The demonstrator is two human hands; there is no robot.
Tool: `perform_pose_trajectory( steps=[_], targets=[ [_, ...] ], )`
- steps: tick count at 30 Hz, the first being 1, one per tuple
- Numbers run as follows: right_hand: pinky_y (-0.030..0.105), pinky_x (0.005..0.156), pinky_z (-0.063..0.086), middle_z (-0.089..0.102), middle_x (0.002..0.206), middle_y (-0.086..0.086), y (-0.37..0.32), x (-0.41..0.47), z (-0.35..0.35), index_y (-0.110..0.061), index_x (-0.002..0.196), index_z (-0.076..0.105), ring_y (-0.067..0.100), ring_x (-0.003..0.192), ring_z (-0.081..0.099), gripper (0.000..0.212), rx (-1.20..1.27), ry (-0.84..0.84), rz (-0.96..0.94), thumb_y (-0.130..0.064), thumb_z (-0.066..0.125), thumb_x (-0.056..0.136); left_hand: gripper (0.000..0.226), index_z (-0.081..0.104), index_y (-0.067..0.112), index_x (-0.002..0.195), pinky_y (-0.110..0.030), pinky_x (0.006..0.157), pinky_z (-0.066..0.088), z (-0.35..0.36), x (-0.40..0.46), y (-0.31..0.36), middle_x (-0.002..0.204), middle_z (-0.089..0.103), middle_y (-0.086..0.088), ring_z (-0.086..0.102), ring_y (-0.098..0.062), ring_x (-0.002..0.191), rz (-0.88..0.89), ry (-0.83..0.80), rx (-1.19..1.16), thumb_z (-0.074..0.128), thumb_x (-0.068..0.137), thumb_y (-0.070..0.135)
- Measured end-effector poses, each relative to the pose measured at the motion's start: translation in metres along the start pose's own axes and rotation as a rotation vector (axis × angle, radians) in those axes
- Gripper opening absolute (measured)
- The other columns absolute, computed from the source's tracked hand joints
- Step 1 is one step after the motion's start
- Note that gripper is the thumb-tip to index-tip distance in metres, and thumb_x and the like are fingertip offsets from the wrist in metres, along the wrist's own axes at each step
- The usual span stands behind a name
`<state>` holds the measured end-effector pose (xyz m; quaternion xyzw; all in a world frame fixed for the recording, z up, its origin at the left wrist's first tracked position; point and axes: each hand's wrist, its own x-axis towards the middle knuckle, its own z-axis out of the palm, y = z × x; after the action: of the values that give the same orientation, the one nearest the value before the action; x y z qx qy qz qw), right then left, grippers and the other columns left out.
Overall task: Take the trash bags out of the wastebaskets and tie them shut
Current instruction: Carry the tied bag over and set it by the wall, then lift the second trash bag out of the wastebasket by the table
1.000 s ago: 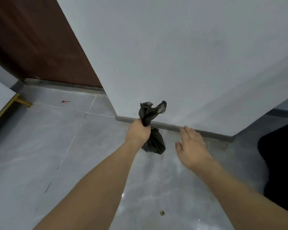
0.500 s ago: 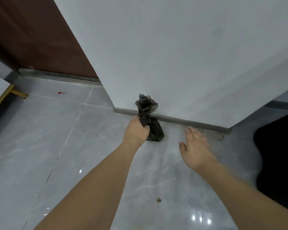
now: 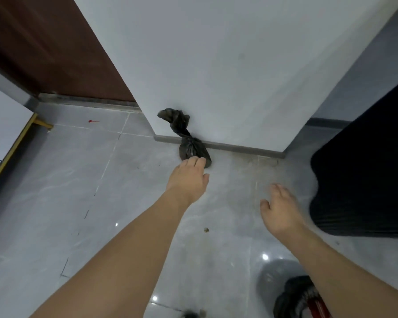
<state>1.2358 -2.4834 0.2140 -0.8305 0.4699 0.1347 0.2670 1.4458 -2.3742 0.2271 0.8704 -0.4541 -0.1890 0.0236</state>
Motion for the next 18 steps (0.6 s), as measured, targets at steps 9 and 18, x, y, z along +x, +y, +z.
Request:
perform_pose_trajectory(
  steps=[9,18],
  targets=[
    [0.041,0.119,0.018,0.027,0.157,0.012,0.1,-0.067,0.034,-0.007,0.15,0.027,0.03,0.143,0.025,0.055,0.043,0.021,0.215,-0.023,0.037,0.098,0.046,0.038,0.011,0.145,-0.041,0.105,0.039,0.065,-0.031,0.078,0.146,0.042,-0.01,0.043,-0.031,0.129,0.176,-0.088,-0.074,0.038,0.103,0.029],
    [0.043,0.118,0.019,0.023,0.16,0.011,0.207,-0.134,0.066,-0.009,0.15,0.025,0.031,0.145,0.023,0.054,0.042,0.119,0.333,-0.028,0.033,0.1,0.046,0.04,0.012,0.144,-0.038,0.109,0.036,0.155,-0.088,0.136,0.149,0.039,-0.012,0.042,-0.031,0.132,0.172,-0.199,-0.242,0.036,0.103,0.032]
  ],
)
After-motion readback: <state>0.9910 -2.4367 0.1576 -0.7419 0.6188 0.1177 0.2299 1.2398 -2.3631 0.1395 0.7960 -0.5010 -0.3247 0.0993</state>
